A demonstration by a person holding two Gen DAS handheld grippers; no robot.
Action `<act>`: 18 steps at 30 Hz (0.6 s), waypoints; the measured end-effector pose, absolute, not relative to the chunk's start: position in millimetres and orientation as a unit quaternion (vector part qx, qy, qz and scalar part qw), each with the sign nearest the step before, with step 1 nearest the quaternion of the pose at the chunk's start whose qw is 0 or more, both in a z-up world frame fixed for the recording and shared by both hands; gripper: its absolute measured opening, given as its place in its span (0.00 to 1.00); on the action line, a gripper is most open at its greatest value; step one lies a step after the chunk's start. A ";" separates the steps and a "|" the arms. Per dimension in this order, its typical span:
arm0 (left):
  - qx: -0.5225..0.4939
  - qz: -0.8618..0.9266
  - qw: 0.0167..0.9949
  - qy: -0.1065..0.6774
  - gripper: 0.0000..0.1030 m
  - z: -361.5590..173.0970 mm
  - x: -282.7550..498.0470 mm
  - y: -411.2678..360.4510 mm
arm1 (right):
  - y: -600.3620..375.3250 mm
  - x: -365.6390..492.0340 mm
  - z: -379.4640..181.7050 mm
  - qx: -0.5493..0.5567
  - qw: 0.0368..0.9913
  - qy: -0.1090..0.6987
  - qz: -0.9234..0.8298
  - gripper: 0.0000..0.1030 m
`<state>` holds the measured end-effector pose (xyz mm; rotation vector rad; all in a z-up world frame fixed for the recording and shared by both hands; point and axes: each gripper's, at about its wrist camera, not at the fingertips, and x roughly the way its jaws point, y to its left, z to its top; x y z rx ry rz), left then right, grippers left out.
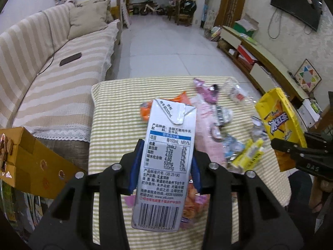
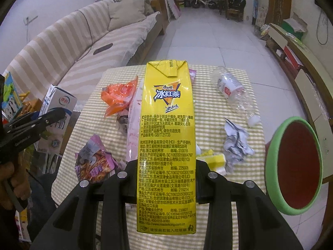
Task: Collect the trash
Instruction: 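Grasp the white milk carton with the left tool while the right tool grasps the yellow tea carton, then carry both cartons over the green bucket and open both tools to drop them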
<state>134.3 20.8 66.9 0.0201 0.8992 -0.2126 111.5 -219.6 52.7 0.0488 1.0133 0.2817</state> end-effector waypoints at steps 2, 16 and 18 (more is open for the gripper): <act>0.009 -0.113 0.895 0.431 0.38 71.5 128.1 8.4 | -230.3 105.1 57.2 0.031 0.868 0.478 0.129 0.33; 0.018 -0.209 0.889 0.408 0.38 97.7 130.5 -105.4 | -360.1 78.7 75.5 0.106 0.891 0.440 0.036 0.33; 0.021 -0.226 0.885 0.407 0.38 98.1 133.7 -124.7 | -381.9 77.1 75.7 0.118 0.892 0.437 0.018 0.33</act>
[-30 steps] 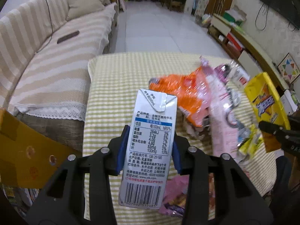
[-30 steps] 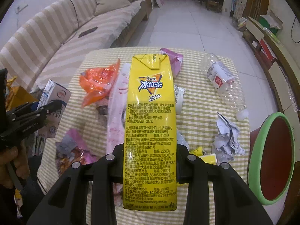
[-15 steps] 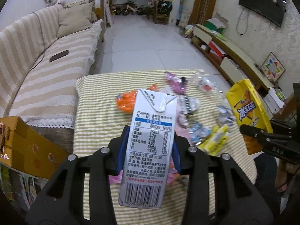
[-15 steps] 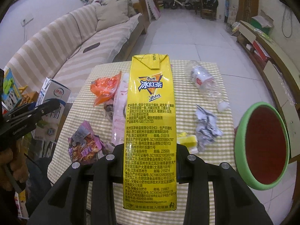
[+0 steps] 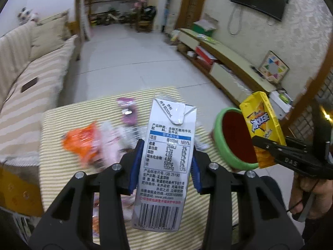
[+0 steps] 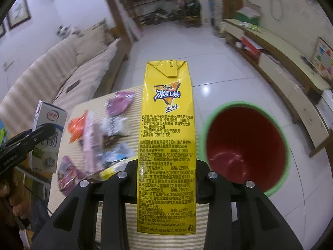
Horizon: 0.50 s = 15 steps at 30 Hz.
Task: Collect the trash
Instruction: 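Carry both cartons over the green bucket and open both tools to drop them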
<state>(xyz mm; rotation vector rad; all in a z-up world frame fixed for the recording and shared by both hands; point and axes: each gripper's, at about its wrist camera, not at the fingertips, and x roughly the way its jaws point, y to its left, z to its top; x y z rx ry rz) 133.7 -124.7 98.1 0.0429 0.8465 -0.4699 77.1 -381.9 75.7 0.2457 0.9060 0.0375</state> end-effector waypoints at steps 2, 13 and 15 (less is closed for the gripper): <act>0.027 -0.244 0.880 0.406 0.38 99.4 137.1 -147.9 | -398.2 76.0 75.6 0.127 0.893 0.432 0.004 0.33; 0.037 -0.331 0.845 0.418 0.38 95.9 154.4 -251.5 | -491.0 72.4 65.3 0.168 0.887 0.427 -0.056 0.33; 0.040 -0.342 0.839 0.421 0.38 92.7 155.1 -267.8 | -502.9 71.6 62.7 0.174 0.885 0.428 -0.060 0.33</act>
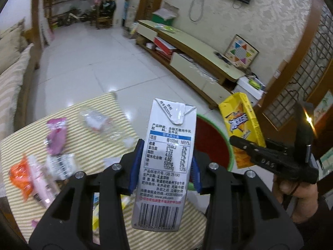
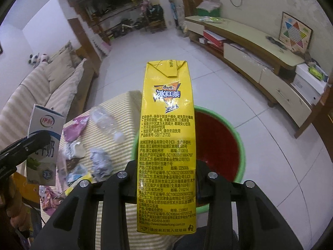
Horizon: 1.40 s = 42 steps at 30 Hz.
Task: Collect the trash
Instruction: 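Carry both cartons over the green bucket and open both tools to drop them, then move both tools back over the table toward the remaining trash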
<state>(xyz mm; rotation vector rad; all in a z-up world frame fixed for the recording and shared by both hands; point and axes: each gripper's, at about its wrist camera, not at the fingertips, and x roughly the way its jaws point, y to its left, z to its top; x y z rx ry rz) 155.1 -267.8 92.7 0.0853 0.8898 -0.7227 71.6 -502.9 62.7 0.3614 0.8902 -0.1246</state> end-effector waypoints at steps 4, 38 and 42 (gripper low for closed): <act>0.042 -0.361 0.828 0.427 0.38 85.9 158.5 -298.7 | -522.1 73.4 54.7 0.185 0.881 0.431 -0.067 0.33; -0.030 -0.380 0.811 0.444 0.95 68.7 198.0 -349.1 | -535.1 95.2 17.8 0.188 0.866 0.458 -0.073 0.84; -0.031 -0.356 0.823 0.442 0.95 73.9 198.2 -330.3 | -527.0 93.9 22.1 0.183 0.867 0.456 -0.076 0.92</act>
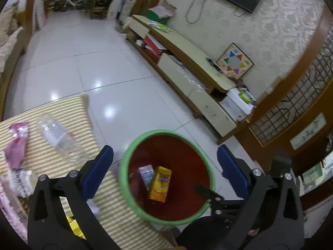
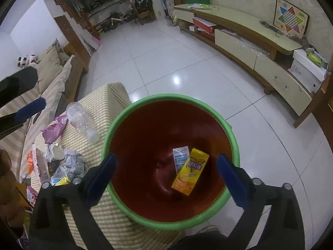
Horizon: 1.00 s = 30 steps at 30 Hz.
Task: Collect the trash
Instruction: 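Move both tools back over the table toward the remaining trash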
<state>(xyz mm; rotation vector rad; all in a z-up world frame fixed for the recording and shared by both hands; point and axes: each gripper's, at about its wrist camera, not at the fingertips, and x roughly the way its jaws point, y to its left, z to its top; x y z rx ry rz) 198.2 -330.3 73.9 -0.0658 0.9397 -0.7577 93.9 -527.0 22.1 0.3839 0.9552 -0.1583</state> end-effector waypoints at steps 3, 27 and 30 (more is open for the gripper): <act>-0.034 -0.340 0.831 0.439 0.95 80.0 193.7 -309.2 | -516.4 92.9 27.1 0.183 0.870 0.453 -0.069 0.93; -0.080 -0.151 0.871 0.460 0.95 70.2 147.6 -69.8 | -347.7 111.8 65.0 0.087 0.894 0.437 0.048 0.93; -0.094 -0.140 0.867 0.469 0.95 58.9 146.0 -49.8 | -336.3 117.5 64.1 0.079 0.894 0.438 0.054 0.93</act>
